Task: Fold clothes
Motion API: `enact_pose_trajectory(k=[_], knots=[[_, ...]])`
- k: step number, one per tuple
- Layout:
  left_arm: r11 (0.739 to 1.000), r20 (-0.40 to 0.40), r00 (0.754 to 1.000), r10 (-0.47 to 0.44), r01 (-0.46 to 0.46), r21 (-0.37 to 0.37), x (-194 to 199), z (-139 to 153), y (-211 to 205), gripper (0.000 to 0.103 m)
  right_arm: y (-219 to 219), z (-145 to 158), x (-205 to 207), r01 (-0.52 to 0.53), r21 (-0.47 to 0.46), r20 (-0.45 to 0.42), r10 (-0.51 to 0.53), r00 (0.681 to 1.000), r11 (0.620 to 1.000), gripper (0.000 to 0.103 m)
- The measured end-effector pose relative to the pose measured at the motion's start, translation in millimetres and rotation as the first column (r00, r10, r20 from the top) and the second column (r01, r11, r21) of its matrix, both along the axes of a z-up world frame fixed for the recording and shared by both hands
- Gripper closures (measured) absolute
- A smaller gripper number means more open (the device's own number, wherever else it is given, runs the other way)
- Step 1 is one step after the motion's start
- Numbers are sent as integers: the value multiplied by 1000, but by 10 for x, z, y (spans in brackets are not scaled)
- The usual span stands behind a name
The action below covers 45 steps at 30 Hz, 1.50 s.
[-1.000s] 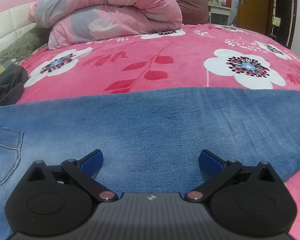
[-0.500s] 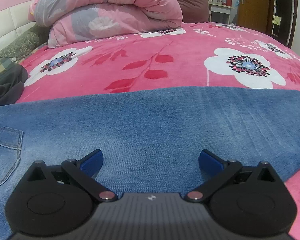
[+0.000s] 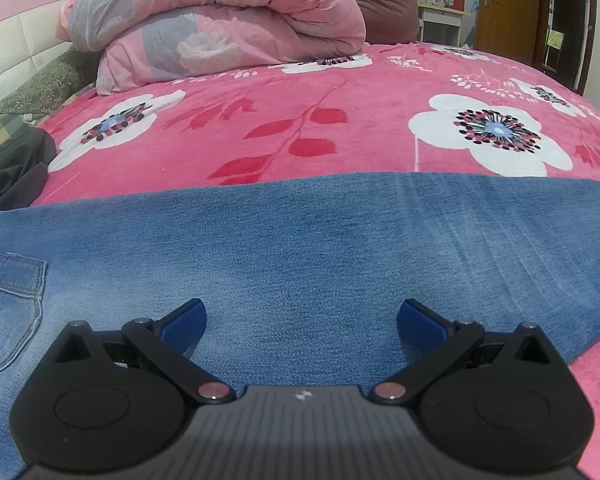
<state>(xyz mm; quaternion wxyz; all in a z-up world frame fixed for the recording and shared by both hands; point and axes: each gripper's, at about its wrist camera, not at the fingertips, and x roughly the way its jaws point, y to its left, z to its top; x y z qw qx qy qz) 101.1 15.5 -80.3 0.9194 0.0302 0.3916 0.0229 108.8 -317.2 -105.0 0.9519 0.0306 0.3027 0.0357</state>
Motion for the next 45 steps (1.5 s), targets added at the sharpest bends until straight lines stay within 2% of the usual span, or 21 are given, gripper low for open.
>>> enact_pose_trajectory(k=[45], knots=[[1000, -32, 999, 14, -14, 5, 21, 33, -22, 0, 1, 0, -2, 0, 1, 1, 0, 1000, 1000, 1]])
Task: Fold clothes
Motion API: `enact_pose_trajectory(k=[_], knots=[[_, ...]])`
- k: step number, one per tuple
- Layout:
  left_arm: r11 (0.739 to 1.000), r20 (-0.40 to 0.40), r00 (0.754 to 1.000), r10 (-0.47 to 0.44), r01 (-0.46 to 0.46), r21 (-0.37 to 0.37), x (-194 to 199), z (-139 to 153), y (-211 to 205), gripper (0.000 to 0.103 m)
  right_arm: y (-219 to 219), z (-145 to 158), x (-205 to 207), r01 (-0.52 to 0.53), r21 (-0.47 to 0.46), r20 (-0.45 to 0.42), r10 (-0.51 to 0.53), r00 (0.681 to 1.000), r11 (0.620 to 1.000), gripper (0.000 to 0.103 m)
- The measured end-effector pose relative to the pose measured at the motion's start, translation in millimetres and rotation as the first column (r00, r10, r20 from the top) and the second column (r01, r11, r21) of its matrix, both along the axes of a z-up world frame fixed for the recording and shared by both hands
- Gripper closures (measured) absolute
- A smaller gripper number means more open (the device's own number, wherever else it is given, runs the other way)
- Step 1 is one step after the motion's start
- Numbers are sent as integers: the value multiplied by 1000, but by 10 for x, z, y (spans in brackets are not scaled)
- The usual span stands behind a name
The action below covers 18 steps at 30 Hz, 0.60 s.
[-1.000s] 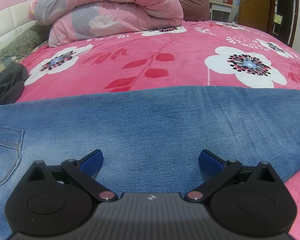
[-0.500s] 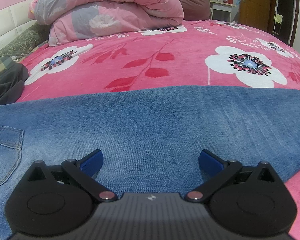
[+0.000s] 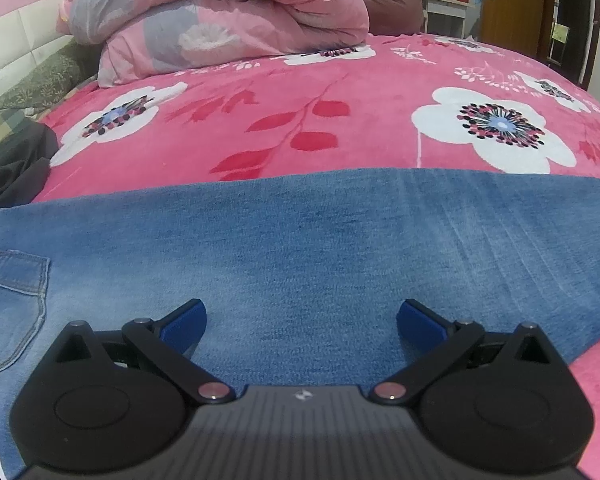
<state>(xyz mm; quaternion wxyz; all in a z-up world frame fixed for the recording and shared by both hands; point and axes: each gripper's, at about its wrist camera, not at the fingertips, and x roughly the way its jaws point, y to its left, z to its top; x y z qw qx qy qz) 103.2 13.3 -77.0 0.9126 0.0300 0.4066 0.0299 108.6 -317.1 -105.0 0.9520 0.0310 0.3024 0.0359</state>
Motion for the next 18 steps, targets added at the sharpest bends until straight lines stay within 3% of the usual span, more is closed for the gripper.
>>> enact_pose_trajectory(k=[18], knots=[[998, -3, 999, 50, -50, 22, -6, -3, -53, 0, -8, 3, 3, 1, 3, 1, -1, 1000, 1000, 1]])
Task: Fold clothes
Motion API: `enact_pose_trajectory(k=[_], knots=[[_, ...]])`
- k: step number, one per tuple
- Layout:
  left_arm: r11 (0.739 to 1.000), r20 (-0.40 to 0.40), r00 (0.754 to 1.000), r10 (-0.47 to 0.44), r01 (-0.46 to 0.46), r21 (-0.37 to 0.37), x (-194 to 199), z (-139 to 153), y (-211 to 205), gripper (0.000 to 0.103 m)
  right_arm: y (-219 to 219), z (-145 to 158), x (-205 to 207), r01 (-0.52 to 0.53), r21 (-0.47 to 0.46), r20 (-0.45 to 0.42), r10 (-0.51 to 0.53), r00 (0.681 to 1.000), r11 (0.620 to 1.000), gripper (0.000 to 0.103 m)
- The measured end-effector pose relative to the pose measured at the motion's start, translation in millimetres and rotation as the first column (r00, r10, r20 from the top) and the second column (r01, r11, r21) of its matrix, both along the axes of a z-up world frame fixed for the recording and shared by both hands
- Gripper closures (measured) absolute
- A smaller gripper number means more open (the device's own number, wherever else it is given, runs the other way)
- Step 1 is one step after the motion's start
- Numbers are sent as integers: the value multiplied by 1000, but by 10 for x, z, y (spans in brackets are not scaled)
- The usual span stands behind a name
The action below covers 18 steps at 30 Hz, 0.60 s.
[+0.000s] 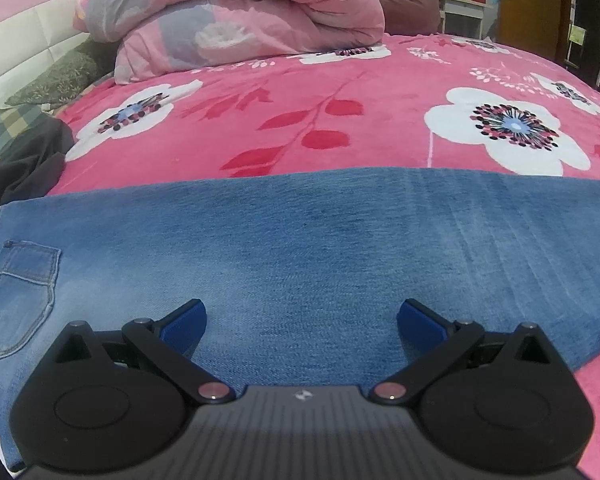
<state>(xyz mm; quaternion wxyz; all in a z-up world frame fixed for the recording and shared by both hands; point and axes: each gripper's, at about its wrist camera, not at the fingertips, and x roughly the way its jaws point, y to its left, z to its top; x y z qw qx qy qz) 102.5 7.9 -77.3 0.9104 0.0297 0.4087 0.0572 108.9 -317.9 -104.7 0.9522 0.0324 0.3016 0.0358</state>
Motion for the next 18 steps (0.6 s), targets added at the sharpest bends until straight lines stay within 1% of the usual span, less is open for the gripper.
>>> enact_pose_trajectory(k=[18], knots=[[1000, 2, 1000, 0, 0, 9, -22, 3, -21, 0, 5, -7, -4, -1, 2, 1, 1, 1000, 1000, 1]])
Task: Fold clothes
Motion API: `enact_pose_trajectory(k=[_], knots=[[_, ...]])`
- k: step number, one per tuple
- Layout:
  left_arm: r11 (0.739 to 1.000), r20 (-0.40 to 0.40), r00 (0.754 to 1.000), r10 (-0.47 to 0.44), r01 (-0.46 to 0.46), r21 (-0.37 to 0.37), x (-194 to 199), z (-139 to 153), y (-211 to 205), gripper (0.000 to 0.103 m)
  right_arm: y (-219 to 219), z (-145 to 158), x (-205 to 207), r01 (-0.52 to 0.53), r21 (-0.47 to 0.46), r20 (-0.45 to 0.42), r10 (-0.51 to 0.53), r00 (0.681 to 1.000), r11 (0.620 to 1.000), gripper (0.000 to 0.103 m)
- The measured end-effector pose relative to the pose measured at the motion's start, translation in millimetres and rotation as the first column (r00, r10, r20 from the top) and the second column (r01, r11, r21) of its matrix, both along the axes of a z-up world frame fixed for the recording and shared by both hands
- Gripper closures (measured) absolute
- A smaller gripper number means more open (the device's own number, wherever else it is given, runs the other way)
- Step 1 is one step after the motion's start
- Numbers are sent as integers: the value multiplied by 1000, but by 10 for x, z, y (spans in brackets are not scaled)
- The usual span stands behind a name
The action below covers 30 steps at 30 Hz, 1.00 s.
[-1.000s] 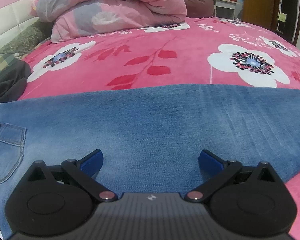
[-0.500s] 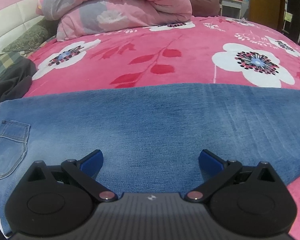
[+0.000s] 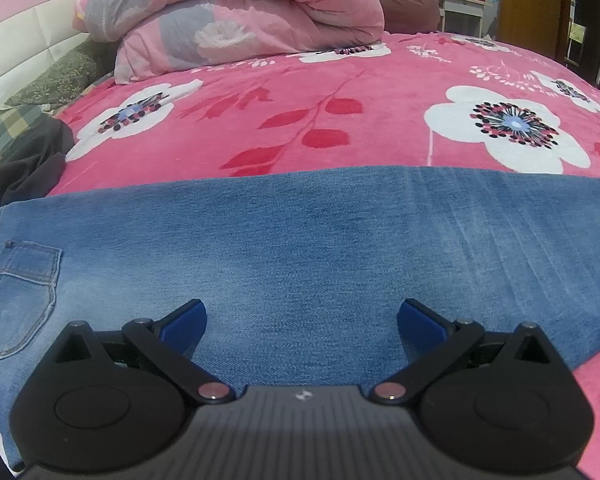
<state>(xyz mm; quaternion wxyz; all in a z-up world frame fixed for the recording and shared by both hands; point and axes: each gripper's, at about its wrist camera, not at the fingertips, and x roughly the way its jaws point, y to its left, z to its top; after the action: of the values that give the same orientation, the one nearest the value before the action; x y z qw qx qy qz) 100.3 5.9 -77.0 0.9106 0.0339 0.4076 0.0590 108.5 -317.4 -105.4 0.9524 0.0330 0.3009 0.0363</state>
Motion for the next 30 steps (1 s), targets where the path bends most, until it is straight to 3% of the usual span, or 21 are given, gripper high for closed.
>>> enact_pose_trajectory(k=[24, 30], knots=[[1000, 5, 1000, 15, -15, 17, -26, 68, -25, 0, -10, -8, -11, 1, 10, 7, -1, 1000, 1000, 1], [999, 57, 998, -36, 34, 38, -13, 211, -226, 0, -14, -7, -10, 1, 11, 8, -1, 1000, 1000, 1]])
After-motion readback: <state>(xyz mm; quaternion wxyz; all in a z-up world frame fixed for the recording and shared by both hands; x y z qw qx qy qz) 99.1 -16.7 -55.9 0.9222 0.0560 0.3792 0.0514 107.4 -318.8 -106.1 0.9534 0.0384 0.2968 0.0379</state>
